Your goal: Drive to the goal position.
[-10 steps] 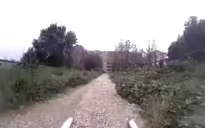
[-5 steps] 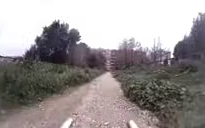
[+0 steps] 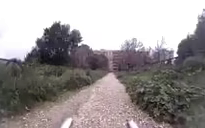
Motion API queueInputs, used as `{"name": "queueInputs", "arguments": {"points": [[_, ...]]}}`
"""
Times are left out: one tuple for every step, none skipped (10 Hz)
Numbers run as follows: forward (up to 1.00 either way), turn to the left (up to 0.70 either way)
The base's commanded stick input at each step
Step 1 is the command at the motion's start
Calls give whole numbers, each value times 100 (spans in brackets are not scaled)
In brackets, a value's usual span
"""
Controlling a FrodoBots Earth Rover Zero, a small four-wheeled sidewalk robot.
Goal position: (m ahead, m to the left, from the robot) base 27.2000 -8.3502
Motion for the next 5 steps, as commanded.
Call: {"name": "queueInputs", "arguments": {"points": [[70, 0], [70, 0], [70, 0], [70, 0], [70, 0]]}}
